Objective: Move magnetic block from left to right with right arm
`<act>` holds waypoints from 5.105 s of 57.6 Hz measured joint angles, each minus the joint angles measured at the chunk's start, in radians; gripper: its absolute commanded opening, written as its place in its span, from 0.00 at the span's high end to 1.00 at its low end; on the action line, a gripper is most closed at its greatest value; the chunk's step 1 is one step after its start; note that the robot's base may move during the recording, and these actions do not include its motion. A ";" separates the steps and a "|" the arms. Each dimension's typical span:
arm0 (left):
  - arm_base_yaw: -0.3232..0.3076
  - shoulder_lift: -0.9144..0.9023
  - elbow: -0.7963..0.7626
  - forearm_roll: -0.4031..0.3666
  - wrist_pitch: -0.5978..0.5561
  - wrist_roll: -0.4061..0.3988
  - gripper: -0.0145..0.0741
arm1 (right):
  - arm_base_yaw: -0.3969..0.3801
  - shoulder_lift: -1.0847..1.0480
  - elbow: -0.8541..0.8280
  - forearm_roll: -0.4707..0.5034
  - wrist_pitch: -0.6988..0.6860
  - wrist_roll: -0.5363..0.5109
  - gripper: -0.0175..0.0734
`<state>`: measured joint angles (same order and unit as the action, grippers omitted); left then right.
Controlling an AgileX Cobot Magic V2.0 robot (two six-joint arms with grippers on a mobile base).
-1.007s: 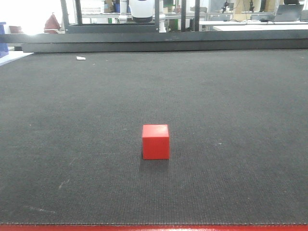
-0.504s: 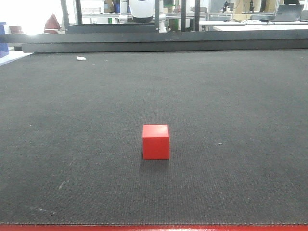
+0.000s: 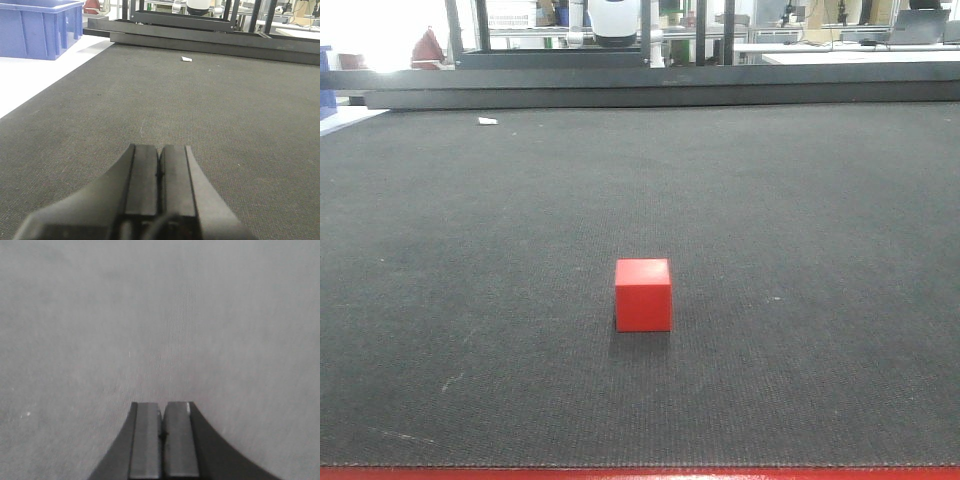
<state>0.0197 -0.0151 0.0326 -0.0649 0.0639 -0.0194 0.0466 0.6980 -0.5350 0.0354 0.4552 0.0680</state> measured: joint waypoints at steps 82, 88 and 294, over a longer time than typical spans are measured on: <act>0.000 0.000 0.000 0.000 0.000 0.000 0.97 | 0.680 1.107 -0.968 -0.052 0.671 0.657 0.12; 0.000 0.000 0.000 0.000 0.000 0.000 0.97 | 0.700 1.161 -1.014 -0.035 0.672 0.657 0.12; 0.000 0.000 0.000 0.000 0.000 0.000 0.97 | -0.069 0.130 -0.180 0.070 0.068 -0.101 0.49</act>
<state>0.0197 -0.0151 0.0326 -0.0649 0.0639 -0.0194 -0.0219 0.8275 -0.7149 0.1057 0.5237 -0.0326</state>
